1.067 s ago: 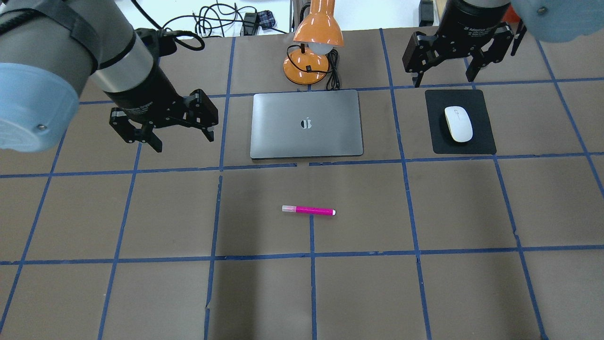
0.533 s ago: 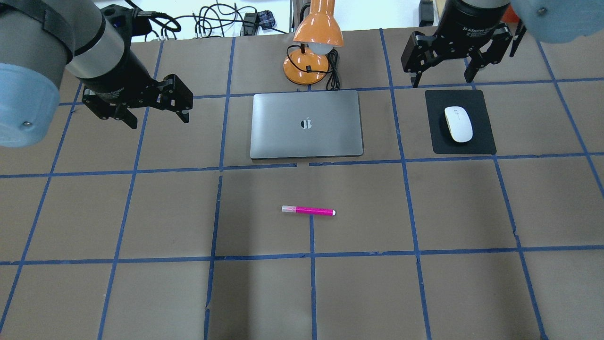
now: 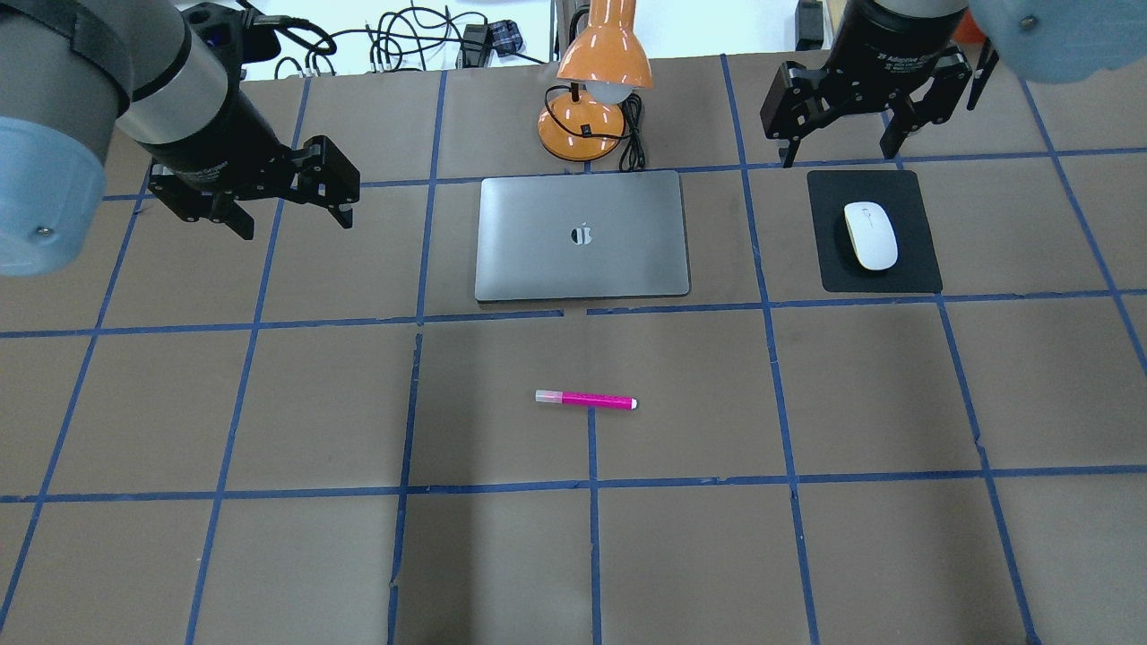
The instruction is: Place pen and mouse around notebook
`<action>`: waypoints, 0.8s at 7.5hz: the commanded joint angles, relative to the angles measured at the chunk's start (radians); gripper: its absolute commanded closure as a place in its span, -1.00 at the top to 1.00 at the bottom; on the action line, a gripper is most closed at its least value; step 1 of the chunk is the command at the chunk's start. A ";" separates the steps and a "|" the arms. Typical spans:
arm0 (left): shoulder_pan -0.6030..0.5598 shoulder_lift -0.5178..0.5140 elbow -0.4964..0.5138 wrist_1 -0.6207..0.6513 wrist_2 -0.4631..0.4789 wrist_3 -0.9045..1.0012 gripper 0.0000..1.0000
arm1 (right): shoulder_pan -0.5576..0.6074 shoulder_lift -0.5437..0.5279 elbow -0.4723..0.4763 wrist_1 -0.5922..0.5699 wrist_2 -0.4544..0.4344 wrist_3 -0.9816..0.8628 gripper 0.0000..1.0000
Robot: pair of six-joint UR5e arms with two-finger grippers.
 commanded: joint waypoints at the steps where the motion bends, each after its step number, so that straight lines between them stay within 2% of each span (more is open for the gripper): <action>1: 0.001 0.003 0.002 0.000 0.001 -0.001 1.00 | 0.000 0.002 0.001 -0.002 -0.001 -0.001 1.00; 6: 0.002 0.004 0.003 0.000 0.001 0.001 1.00 | 0.000 0.006 0.001 -0.012 -0.010 0.004 1.00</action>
